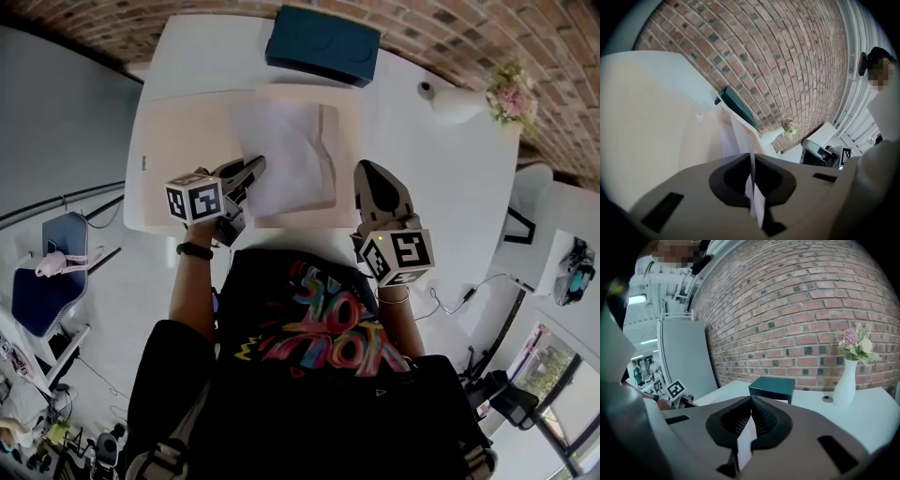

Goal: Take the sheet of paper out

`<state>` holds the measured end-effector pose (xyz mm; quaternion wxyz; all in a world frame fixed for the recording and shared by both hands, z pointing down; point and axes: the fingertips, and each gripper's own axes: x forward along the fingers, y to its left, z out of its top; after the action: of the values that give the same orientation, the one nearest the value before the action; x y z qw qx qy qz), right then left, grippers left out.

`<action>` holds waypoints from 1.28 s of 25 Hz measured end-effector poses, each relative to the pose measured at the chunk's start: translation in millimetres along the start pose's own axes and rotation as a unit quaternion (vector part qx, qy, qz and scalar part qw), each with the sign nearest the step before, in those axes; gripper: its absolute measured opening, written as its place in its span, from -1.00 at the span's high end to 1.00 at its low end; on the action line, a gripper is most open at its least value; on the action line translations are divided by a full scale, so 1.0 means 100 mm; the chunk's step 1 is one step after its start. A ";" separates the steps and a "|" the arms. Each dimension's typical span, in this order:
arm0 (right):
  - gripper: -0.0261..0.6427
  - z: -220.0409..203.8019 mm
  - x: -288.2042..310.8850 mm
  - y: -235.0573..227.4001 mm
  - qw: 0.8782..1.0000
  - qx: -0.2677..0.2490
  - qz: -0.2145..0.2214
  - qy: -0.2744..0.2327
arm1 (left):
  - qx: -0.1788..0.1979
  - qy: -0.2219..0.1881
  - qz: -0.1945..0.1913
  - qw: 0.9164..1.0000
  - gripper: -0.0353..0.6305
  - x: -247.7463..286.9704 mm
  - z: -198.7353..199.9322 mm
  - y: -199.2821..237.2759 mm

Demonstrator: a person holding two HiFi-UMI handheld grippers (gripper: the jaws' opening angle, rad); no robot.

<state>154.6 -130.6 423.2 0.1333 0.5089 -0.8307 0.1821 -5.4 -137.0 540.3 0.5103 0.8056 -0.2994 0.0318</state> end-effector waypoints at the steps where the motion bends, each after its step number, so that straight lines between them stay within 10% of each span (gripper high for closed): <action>1: 0.86 0.00 -0.01 0.02 1.000 -0.001 0.002 0.000 | 0.000 -0.004 0.003 1.000 0.82 -0.04 0.00 0.00; 32: 0.86 0.02 0.19 0.96 0.995 -0.025 0.098 -0.003 | -0.026 -0.157 0.087 0.983 0.82 -1.65 -0.07 0.13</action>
<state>60.7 -106.7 413.4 0.1250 0.4220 -0.8813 0.1722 -145.5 -60.3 495.2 0.4735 0.7578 -0.4451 -0.0585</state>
